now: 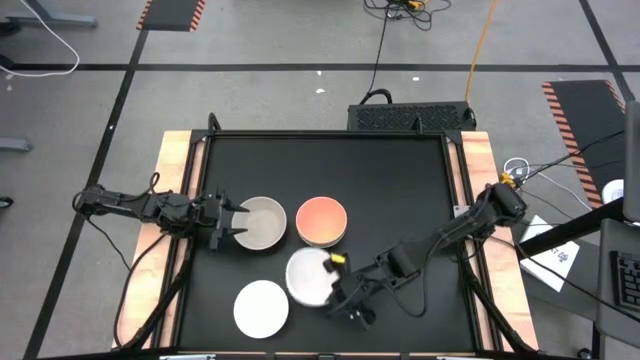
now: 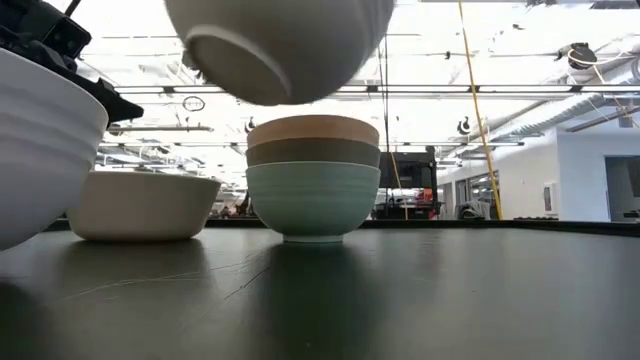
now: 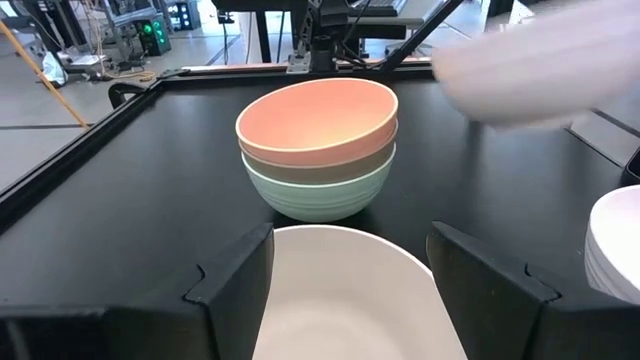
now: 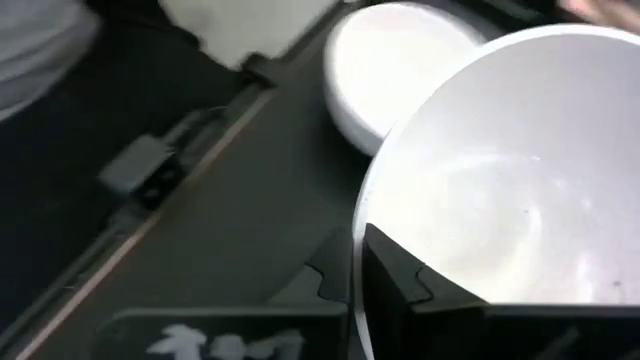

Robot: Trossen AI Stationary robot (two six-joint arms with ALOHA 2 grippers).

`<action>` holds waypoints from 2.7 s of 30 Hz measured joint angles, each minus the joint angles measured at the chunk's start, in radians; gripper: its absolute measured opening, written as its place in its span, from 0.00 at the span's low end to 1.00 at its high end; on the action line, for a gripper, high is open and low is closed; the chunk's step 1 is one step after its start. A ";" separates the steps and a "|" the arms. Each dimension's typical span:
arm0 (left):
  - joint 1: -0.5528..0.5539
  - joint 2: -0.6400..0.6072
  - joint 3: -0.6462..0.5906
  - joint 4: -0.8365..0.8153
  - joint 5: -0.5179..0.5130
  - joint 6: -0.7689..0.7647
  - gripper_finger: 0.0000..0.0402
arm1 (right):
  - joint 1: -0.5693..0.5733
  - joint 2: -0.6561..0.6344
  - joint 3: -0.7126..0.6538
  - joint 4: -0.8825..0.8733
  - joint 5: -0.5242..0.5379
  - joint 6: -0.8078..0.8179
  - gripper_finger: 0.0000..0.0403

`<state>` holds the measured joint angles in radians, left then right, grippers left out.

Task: Nest bowls inside each other
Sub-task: Stack the right white bowl on top of the orange bowl

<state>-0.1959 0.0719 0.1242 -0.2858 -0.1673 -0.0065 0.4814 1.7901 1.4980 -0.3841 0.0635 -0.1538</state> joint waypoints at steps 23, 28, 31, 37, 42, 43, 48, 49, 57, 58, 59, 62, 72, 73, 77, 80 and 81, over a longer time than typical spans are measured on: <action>0.000 0.000 0.000 0.005 0.001 0.004 0.66 | -0.198 -0.233 0.027 -0.261 0.073 -0.057 0.00; 0.000 0.000 0.000 0.006 -0.005 0.004 0.66 | -0.170 -0.249 0.027 -0.276 0.092 -0.071 0.00; 0.000 0.000 0.000 0.007 -0.016 0.004 0.66 | -0.149 -0.284 0.027 -0.301 0.190 -0.076 0.00; 0.000 0.000 0.000 0.020 -0.017 0.002 0.66 | -0.125 -0.370 0.027 -0.376 0.291 -0.013 0.00; 0.000 0.000 0.000 0.030 -0.020 -0.002 0.66 | -0.126 -0.422 0.027 -0.448 0.334 0.029 0.00; 0.000 0.000 0.000 0.029 -0.021 -0.002 0.66 | -0.126 -0.431 0.027 -0.455 0.358 0.033 0.00; 0.000 0.000 0.000 0.030 -0.022 0.001 0.66 | -0.141 -0.466 0.027 -0.501 0.381 0.042 0.00; 0.000 0.000 0.000 0.029 -0.024 0.001 0.66 | -0.147 -0.468 0.027 -0.510 0.381 0.045 0.00; 0.000 0.000 0.000 0.028 -0.045 0.000 0.66 | -0.237 -0.460 0.026 -0.543 0.319 0.036 0.00; 0.000 0.000 0.000 0.028 -0.049 0.001 0.66 | -0.253 -0.455 0.026 -0.540 0.302 0.035 0.00; 0.000 0.000 0.000 0.028 -0.052 0.001 0.66 | -0.273 -0.450 0.026 -0.532 0.283 0.030 0.00; 0.000 0.000 0.000 0.028 -0.056 0.001 0.66 | -0.338 -0.428 0.026 -0.487 0.202 -0.015 0.00; 0.000 0.000 0.000 0.018 -0.070 0.009 0.66 | -0.536 -0.282 0.026 -0.291 -0.199 -0.147 0.01; 0.000 0.000 0.000 0.017 -0.069 0.009 0.66 | -0.550 -0.268 0.026 -0.292 -0.228 -0.138 0.00; 0.000 0.000 0.000 0.008 -0.070 0.017 0.66 | -0.582 -0.223 0.029 -0.334 -0.277 -0.119 0.00; 0.000 0.000 0.000 0.005 -0.070 0.020 0.66 | -0.586 -0.172 0.070 -0.392 -0.301 -0.111 0.00; 0.000 0.000 0.000 0.004 -0.070 0.020 0.66 | -0.581 -0.153 0.087 -0.394 -0.301 -0.103 0.00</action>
<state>-0.1959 0.0715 0.1242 -0.2821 -0.2375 0.0139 -0.0996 1.6372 1.5853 -0.7784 -0.2379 -0.2572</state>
